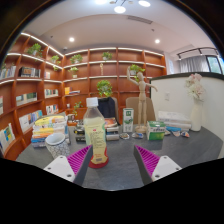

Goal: Pour water

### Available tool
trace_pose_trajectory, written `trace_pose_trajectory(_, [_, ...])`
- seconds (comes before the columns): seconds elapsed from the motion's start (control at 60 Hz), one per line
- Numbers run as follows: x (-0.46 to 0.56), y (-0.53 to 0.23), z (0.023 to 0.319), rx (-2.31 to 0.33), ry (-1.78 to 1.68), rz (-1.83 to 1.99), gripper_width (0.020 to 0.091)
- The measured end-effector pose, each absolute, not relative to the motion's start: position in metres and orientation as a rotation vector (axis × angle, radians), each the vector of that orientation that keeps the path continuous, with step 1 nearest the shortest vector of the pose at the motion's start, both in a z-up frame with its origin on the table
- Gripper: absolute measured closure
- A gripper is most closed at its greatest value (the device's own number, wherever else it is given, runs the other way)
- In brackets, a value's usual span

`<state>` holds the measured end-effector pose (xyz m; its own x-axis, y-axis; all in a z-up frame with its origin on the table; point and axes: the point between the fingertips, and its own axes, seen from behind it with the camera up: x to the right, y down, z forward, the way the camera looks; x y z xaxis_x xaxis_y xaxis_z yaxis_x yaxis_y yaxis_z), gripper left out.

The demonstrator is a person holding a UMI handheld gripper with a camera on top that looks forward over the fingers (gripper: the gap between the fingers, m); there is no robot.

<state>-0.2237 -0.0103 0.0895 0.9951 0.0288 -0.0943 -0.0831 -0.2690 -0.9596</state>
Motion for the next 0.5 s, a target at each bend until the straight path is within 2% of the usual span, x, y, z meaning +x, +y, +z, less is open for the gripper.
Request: trace_pose_trajectory(0.5, [-0.163,-0.061,0.126,-1.774,0.129,0.008,0.0281])
